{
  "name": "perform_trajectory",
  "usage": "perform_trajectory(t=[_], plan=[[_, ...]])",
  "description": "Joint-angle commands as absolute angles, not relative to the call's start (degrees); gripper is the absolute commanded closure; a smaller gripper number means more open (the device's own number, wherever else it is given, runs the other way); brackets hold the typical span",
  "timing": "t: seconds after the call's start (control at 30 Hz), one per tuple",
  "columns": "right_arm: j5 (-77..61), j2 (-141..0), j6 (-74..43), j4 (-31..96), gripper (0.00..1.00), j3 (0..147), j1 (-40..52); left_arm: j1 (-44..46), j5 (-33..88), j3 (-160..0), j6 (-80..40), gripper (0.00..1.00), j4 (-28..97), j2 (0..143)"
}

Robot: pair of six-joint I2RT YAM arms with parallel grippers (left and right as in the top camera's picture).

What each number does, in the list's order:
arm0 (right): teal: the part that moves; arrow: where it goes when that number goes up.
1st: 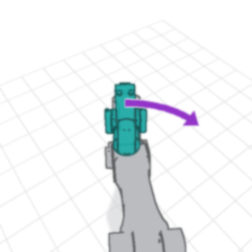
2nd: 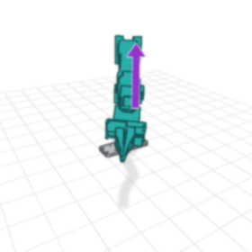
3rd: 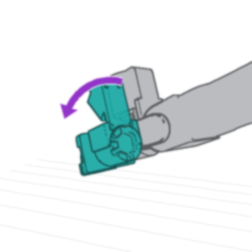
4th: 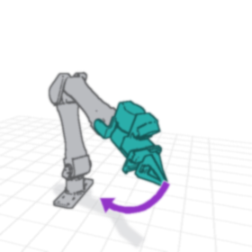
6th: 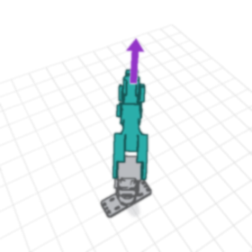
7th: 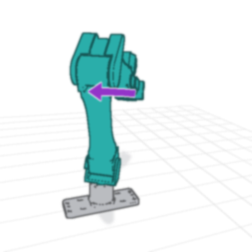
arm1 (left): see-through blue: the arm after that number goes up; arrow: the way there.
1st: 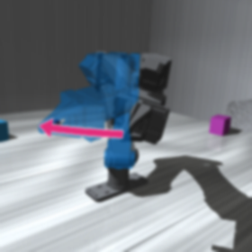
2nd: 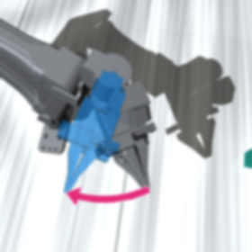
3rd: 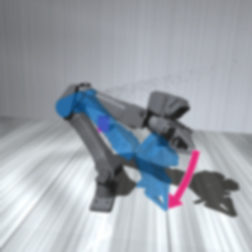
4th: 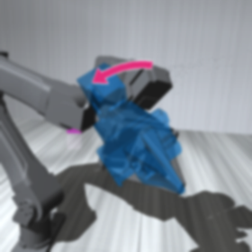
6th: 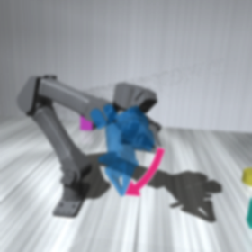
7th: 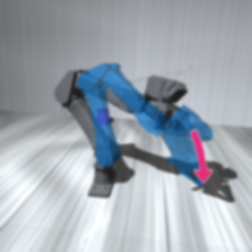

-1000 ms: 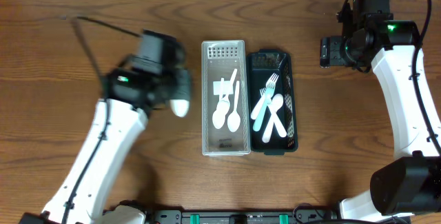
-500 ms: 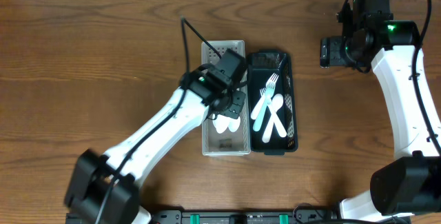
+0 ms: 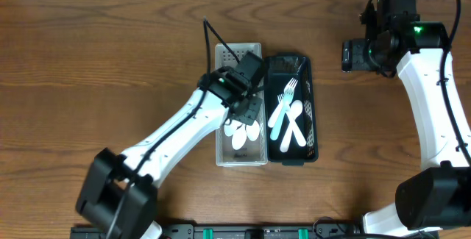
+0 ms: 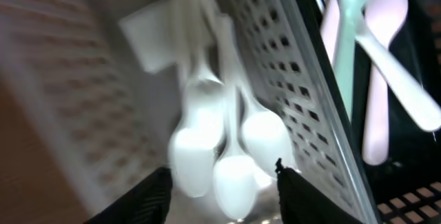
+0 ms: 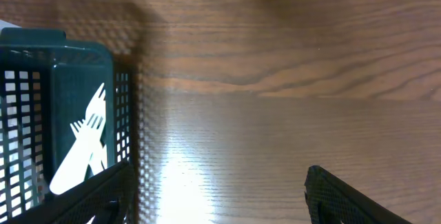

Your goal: Pack container

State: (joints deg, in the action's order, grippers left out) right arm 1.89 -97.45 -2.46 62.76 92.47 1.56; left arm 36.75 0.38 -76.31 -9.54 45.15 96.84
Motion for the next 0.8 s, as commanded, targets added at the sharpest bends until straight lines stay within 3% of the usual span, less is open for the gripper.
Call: perform_trajectory(t=[0.0,0.1,0.2,0.3,0.53,0.77], plan=[[1.67,-98.04,-1.19,62.33,0.18,92.12,1.13,32.53,-6.96,-81.21,-8.54,0.43,45.32,88.79],[1.65,-98.04,-1.19,60.10,0.13,92.12,1.15,25.08,-6.92,-81.36,-7.25,0.42,45.06,83.94],[0.99,-98.04,-1.19,56.69,0.01,92.12,1.30,17.41,-6.81,-81.36,-6.13,0.26,44.80,82.26],[-0.93,-98.04,-1.19,52.77,0.01,92.12,1.58,10.87,-6.70,-81.34,-6.02,0.04,44.47,82.72],[-0.78,-98.15,-1.13,41.41,0.01,92.14,1.43,2.48,-6.72,-81.34,-6.00,0.02,43.11,84.03],[3.90,-96.90,-2.35,46.30,0.01,92.12,1.41,1.37,-6.74,-80.47,-4.51,0.02,44.64,82.21]])
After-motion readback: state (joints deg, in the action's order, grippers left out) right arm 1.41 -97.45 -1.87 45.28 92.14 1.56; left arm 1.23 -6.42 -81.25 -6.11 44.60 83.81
